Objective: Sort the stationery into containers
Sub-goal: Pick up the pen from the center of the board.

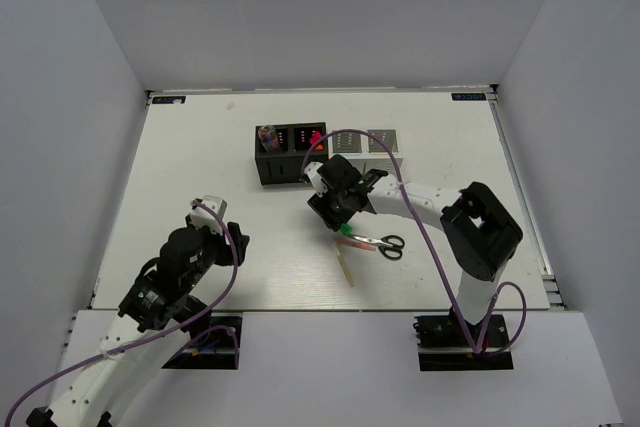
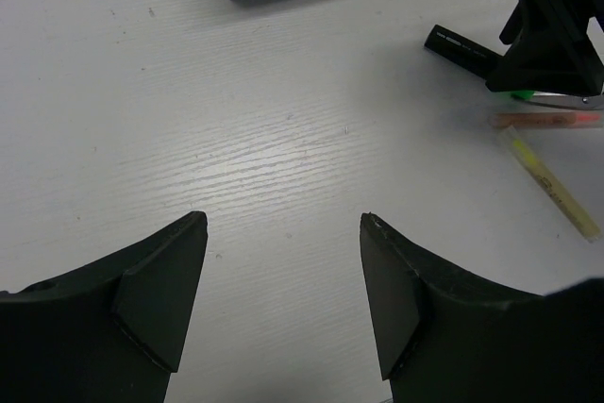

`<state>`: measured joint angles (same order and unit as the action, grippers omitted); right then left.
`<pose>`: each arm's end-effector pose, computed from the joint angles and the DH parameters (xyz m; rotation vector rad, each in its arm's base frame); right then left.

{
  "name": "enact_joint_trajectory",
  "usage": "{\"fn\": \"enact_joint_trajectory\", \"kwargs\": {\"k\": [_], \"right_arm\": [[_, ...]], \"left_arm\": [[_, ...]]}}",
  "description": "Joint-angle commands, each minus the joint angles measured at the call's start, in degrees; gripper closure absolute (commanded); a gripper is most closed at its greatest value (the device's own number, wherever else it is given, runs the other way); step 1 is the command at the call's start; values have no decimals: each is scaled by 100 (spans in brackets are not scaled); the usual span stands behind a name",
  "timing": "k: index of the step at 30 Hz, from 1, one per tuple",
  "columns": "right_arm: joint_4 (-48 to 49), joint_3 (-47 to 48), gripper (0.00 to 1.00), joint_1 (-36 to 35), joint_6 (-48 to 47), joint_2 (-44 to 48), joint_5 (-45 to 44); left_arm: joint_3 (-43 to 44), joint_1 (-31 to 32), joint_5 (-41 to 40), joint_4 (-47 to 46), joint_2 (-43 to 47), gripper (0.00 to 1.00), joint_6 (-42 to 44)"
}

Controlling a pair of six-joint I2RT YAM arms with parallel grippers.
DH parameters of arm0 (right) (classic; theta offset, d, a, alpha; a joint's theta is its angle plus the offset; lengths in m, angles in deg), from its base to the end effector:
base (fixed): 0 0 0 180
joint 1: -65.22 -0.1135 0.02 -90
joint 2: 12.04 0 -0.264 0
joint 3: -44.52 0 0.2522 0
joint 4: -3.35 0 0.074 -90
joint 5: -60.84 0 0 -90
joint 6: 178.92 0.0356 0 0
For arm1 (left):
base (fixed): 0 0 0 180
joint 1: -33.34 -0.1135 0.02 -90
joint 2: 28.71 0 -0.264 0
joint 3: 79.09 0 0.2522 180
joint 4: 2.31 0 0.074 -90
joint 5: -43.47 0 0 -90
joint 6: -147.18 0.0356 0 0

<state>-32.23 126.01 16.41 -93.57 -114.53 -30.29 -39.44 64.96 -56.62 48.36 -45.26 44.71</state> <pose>0.2461 0.2802 0.1894 -1.1541 2.3086 0.2677 0.0847 -0.0448 0.2372 0.2333 2.0439 -0.2991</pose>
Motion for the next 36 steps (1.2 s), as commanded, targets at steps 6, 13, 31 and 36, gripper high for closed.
{"fn": "enact_joint_trajectory", "kwargs": {"k": [6, 13, 31, 36], "right_arm": [[512, 92, 39, -5, -28, -156, -72], [495, 136, 39, 4, -80, -411, 253], [-15, -22, 78, 109, -326, -693, 587], [-138, -14, 96, 109, -423, -658, 762]], "left_arm": [[4, -24, -46, 36, 21, 24, 52], [-5, -24, -55, 53, 30, 24, 69], [-14, -15, -108, 36, 91, 24, 69], [-5, -24, -125, 62, 126, 24, 78]]}}
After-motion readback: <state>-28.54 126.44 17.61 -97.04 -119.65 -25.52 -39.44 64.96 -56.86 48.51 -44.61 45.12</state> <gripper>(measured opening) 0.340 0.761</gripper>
